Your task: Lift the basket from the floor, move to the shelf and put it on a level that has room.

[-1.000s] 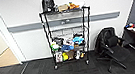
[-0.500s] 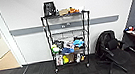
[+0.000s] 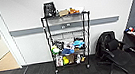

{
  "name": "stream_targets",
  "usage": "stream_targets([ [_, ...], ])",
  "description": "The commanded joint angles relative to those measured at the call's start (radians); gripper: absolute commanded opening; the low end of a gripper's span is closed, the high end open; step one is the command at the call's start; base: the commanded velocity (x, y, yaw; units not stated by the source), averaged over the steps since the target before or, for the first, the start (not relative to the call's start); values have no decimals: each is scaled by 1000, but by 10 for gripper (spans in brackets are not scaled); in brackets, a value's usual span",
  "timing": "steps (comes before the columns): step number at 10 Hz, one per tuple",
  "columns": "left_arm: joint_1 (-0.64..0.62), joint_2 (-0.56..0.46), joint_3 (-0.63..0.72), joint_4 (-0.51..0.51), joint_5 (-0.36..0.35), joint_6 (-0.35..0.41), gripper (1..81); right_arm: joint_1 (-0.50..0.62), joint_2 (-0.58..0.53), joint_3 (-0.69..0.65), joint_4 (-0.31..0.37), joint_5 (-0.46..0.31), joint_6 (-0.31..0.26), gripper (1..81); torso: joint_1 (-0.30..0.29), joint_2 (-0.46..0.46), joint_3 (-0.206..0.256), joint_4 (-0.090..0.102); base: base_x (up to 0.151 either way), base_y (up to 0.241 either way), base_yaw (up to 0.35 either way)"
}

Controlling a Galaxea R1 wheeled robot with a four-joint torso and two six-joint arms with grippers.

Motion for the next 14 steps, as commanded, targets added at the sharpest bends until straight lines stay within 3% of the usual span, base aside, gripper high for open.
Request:
stream_targets([
  [1,-132,0,34,-5,25,8,10,133,16,37,20,-19,6,10,0,0,0,0,99,0,0],
  [14,-134,0,40,-7,25,8,10,126,14,40,20,-19,-3,10,1,1,0,0,121,0,0],
])
